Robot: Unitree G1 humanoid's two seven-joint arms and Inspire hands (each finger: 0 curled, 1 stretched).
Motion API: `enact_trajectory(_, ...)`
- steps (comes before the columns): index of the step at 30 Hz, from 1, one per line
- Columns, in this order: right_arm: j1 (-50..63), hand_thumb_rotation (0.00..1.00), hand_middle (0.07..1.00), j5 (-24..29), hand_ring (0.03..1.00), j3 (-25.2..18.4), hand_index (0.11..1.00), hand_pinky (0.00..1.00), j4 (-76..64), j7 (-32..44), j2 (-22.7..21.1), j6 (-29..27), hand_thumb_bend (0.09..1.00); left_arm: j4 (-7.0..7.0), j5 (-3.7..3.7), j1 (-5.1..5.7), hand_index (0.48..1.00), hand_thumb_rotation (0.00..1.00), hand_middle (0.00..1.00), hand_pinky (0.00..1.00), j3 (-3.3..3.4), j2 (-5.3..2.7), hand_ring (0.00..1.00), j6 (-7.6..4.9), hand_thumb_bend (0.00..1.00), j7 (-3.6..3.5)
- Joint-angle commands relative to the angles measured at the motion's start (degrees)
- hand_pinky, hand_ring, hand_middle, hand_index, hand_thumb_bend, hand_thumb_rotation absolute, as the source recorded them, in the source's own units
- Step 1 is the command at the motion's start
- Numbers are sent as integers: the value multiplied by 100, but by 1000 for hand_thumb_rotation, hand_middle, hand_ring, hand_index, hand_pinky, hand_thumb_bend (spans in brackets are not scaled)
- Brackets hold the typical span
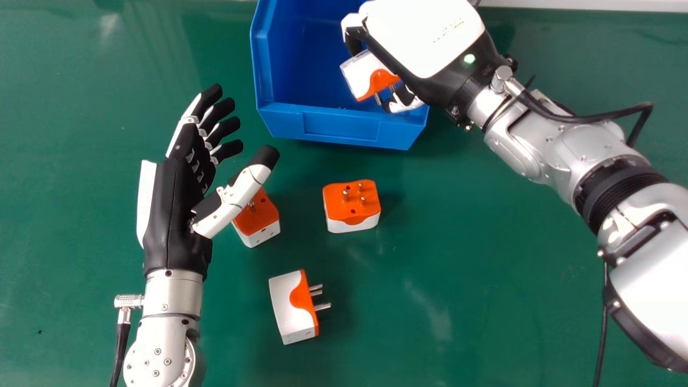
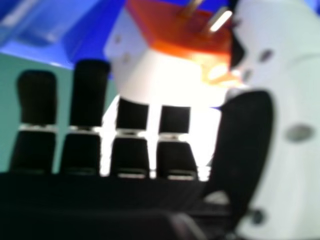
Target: Pick all objects and put in blue box
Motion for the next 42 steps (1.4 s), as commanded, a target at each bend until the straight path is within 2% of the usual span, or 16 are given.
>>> enact_trajectory(1,-286,0,504,99,445,5,528,320,5,-158,-27,53,497,-21,-17,-20,879,346,878,795,-27,-13,848,-102,747,-20)
enact_trajectory(6,-315,0,504,88,445,51,528,320,11,-217,-44,93,497,-24,-88,-33,879,346,878,795,-19,-33,848,-56,747,-82)
enact_trajectory(10,-356,0,505,90,447,89,527,320,18,-247,-53,105,497,-50,-34,-25,880,340,880,798,-23,-23,851,-28,743,-67)
enact_trajectory(13,-397,0,505,90,447,93,527,320,20,-264,-50,139,497,-61,-70,-20,880,340,880,798,-28,-24,851,-29,743,-116)
enact_trajectory(18,-471,0,505,66,446,125,529,319,9,-205,-38,331,497,-46,-26,-20,883,332,884,803,-24,-40,855,-46,737,-77)
enact_trajectory(25,-511,0,507,75,447,146,532,317,6,-129,-41,422,497,-72,-115,-10,887,324,888,806,-16,-66,860,-26,732,-150)
enact_trajectory(31,-472,0,508,1,448,232,532,315,37,-176,23,871,496,-57,-62,-15,888,318,891,808,-18,-47,863,-47,730,-115)
enact_trajectory(39,-436,0,510,-73,446,436,532,315,-46,85,-2,1281,496,-9,-81,-42,890,314,892,810,-7,-34,865,-51,727,-139)
enact_trajectory(40,-443,22,563,-86,504,460,574,375,-50,99,1,1333,558,4,-79,-52,891,312,894,812,-6,-27,866,-51,725,-142)
enact_trajectory(42,-455,22,563,-107,504,509,574,375,-57,96,1,1422,558,23,-81,-63,891,312,894,812,-3,-16,866,-51,725,-151)
